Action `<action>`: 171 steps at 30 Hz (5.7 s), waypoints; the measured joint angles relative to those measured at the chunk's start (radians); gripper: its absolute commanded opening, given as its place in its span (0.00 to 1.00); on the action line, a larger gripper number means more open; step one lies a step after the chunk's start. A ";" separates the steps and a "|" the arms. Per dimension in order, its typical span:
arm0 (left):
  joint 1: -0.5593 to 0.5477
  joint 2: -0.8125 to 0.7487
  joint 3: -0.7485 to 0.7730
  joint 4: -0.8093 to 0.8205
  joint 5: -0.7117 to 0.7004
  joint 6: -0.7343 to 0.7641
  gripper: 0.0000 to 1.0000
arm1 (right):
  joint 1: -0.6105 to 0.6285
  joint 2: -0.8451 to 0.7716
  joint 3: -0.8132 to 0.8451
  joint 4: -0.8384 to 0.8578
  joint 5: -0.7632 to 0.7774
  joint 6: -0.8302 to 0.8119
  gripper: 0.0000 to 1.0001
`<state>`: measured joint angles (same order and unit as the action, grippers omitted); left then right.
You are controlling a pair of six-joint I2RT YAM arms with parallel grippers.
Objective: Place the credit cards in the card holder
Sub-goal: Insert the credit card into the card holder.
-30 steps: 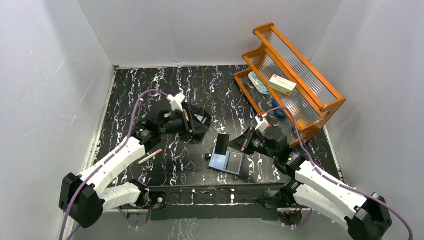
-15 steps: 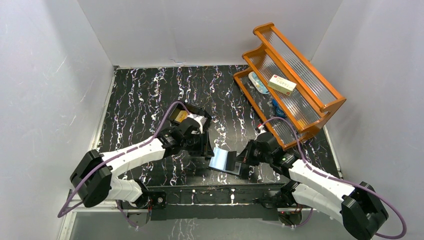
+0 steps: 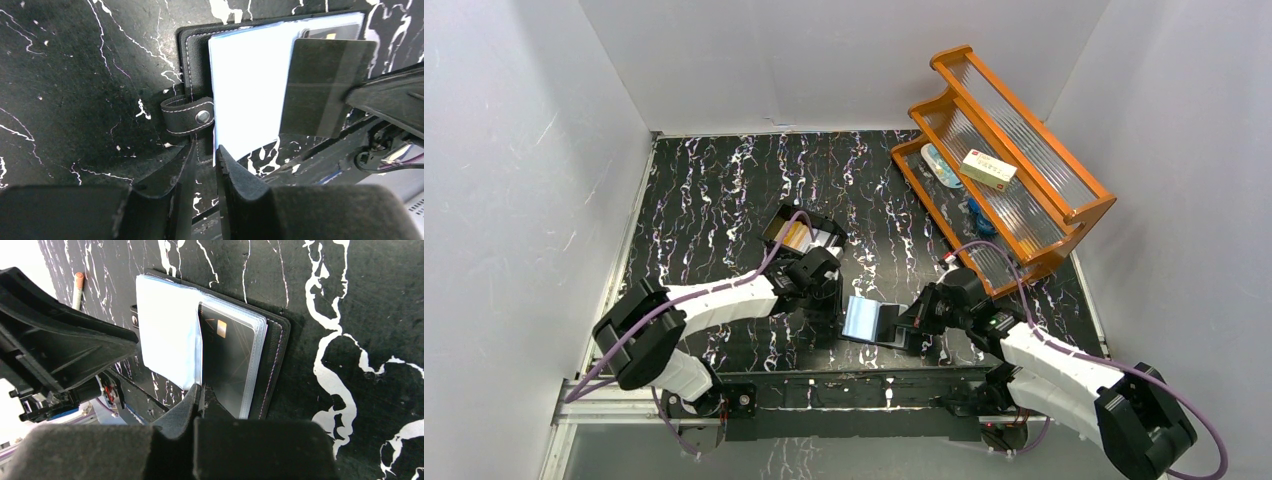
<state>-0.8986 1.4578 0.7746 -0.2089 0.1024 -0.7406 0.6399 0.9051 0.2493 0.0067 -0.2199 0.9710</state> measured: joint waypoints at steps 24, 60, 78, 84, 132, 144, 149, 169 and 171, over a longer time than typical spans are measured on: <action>-0.042 0.073 0.000 0.009 -0.042 0.009 0.19 | -0.025 0.000 -0.008 0.017 -0.040 -0.005 0.00; -0.053 0.077 0.006 0.006 -0.055 0.008 0.20 | -0.064 0.113 -0.051 0.237 -0.118 0.034 0.00; -0.057 0.091 0.025 -0.014 -0.061 0.011 0.19 | -0.117 0.177 -0.117 0.375 -0.205 0.104 0.00; -0.063 0.106 0.046 -0.037 -0.066 0.024 0.19 | -0.123 0.211 -0.123 0.433 -0.228 0.094 0.00; -0.120 0.136 0.077 -0.030 -0.115 0.008 0.19 | -0.208 0.275 -0.148 0.522 -0.288 0.003 0.00; -0.129 0.135 0.076 -0.027 -0.124 -0.003 0.19 | -0.208 0.322 -0.149 0.587 -0.279 0.010 0.00; -0.145 0.138 0.080 -0.027 -0.144 -0.003 0.19 | -0.208 0.373 -0.156 0.656 -0.280 0.014 0.00; -0.167 0.140 0.081 -0.025 -0.174 -0.023 0.19 | -0.137 0.391 -0.027 0.465 -0.219 -0.021 0.37; -0.169 0.140 0.081 -0.023 -0.174 -0.025 0.19 | -0.134 0.369 -0.015 0.422 -0.197 -0.032 0.38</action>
<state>-1.0679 1.5974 0.8558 -0.2317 -0.0715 -0.7654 0.5056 1.2743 0.2340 0.4290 -0.4168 0.9394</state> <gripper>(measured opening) 0.192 0.366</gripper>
